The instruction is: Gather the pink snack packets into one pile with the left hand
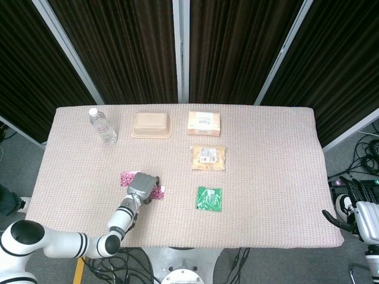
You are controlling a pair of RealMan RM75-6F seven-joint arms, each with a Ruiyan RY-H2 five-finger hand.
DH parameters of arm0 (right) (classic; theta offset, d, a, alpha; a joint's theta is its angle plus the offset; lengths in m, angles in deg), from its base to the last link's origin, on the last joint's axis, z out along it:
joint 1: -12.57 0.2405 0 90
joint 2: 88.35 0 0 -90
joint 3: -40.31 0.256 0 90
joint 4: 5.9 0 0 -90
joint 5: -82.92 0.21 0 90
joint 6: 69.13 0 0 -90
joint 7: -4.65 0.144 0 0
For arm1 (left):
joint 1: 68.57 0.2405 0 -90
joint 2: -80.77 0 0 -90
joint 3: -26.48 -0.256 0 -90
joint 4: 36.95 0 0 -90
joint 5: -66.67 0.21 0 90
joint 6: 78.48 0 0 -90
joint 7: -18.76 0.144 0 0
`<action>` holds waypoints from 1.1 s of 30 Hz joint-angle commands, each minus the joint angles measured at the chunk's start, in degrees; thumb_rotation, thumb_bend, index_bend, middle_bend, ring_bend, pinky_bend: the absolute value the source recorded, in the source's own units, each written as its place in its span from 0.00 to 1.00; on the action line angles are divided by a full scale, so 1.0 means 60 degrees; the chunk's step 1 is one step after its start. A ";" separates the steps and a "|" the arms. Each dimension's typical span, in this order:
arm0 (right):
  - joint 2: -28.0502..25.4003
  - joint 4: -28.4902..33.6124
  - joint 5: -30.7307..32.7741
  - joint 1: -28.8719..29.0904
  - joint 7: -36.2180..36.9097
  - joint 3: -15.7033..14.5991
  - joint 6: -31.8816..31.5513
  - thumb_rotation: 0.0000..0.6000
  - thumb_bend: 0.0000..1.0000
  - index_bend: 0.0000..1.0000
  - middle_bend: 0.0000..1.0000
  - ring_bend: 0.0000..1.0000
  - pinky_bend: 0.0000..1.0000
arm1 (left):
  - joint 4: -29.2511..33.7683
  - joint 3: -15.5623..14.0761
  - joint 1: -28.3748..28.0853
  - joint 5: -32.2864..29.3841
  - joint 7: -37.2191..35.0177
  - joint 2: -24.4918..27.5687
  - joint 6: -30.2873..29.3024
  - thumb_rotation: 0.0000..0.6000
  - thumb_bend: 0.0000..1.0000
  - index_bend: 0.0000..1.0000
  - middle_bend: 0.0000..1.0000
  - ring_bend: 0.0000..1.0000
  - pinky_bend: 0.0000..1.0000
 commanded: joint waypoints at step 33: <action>-0.0029 0.0071 -0.0053 0.0047 -0.0023 0.0035 0.0003 0.14 0.09 0.05 0.11 0.00 0.08 | 0.0007 0.0304 0.0584 0.0044 -0.0537 0.1092 -0.0520 1.00 0.25 0.49 0.84 0.86 0.87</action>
